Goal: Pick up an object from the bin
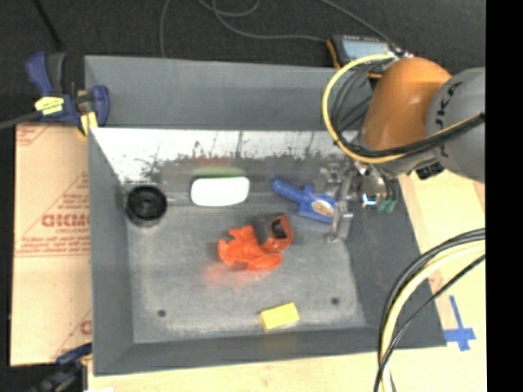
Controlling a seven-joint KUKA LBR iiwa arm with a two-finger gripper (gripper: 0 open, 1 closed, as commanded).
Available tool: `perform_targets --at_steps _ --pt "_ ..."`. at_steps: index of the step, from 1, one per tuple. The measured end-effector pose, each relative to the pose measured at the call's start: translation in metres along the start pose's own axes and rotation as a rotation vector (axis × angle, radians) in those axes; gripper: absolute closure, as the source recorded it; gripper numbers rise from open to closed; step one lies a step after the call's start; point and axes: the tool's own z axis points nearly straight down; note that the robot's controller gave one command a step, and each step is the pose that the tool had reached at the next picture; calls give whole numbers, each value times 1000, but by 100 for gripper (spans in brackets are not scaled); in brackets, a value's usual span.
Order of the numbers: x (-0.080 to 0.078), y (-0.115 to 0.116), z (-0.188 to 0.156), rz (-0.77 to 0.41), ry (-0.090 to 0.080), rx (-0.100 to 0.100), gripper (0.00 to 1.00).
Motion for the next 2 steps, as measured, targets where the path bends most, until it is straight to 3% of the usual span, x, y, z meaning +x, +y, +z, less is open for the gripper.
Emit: perform_targets --at_steps 1,2 --pt "-1 0 -5 -2 -7 1 0" --pt "-9 3 42 198 -15 -2 0"
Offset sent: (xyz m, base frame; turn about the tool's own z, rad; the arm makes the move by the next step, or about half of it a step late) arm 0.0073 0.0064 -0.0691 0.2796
